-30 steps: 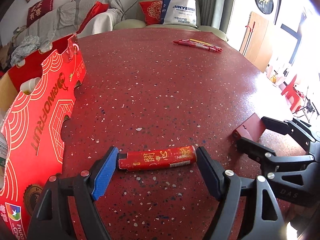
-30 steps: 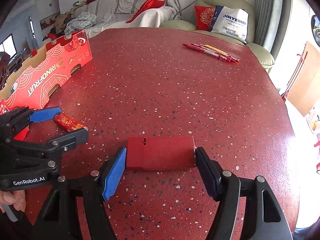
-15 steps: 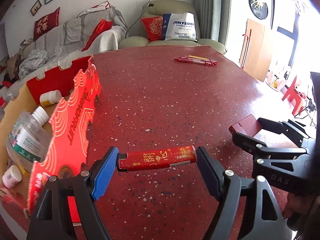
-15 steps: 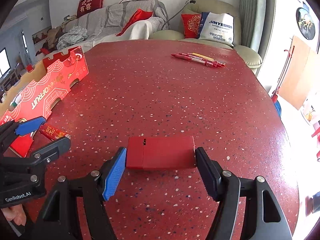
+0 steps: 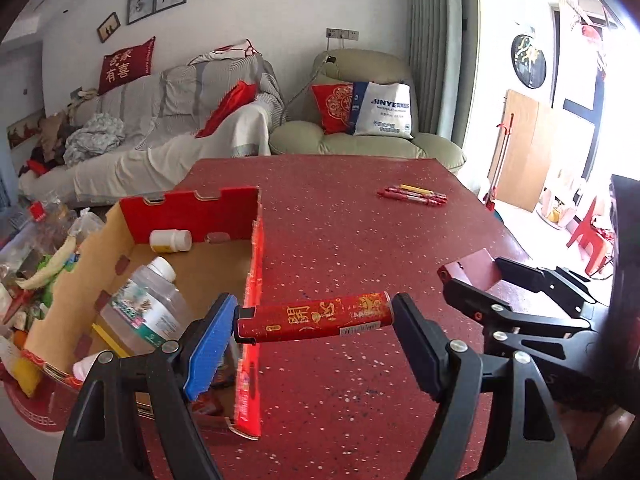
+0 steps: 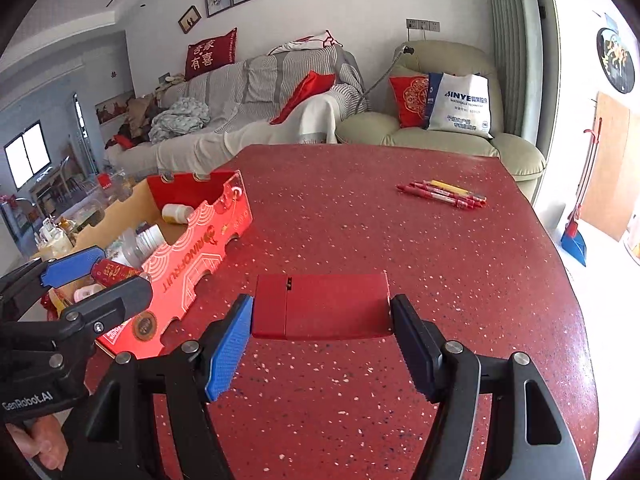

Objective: Organize rigid objects
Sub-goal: 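Lift and carry the red lighter and red case over the cardboard box with both grippers, then lower both grippers into the box and open them to release the lighter and case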

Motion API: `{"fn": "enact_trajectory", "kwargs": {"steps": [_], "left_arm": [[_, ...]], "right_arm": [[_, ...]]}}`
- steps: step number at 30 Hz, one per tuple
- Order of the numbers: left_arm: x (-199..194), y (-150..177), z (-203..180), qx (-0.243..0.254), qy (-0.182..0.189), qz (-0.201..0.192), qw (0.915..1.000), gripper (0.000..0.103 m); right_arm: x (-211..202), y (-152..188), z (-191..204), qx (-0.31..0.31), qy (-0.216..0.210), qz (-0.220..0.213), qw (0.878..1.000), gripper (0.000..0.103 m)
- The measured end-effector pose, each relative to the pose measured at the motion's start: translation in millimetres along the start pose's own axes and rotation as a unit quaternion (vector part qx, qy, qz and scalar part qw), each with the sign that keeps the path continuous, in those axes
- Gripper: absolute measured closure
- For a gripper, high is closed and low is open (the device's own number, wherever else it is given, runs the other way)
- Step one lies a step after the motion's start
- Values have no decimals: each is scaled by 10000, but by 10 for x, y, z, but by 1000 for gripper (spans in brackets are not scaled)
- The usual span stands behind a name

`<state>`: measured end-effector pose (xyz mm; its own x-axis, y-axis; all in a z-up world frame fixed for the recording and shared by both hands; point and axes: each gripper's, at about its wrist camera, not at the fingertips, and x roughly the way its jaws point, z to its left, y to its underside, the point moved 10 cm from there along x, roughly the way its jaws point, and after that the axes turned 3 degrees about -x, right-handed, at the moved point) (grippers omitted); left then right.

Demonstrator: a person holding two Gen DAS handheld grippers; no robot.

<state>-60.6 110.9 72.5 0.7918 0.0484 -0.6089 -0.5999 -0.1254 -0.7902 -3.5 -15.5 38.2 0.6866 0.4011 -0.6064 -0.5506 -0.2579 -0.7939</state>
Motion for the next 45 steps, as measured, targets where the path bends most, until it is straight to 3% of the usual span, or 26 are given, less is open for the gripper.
{"fn": "enact_trajectory", "kwargs": {"steps": [9,14,24,45], "left_arm": [[-83,87,1020,-528,-793,98,9954,22],[-84,215,1411,-671,-1047,207,9920,22],[-19,342,1668,-773,-1153,301,9899,22],[229,230,1929,-766,-1171,443,9892,22]], "right_arm": [[116,-133,818,-517,-544,8,9972,33],[213,-173,1213,-730,-772,4,9943,33],[351,-276,1664,-962,-985,-2,9905,32],[607,-731,2239,-1318,-1249,-98,9833,32]]}}
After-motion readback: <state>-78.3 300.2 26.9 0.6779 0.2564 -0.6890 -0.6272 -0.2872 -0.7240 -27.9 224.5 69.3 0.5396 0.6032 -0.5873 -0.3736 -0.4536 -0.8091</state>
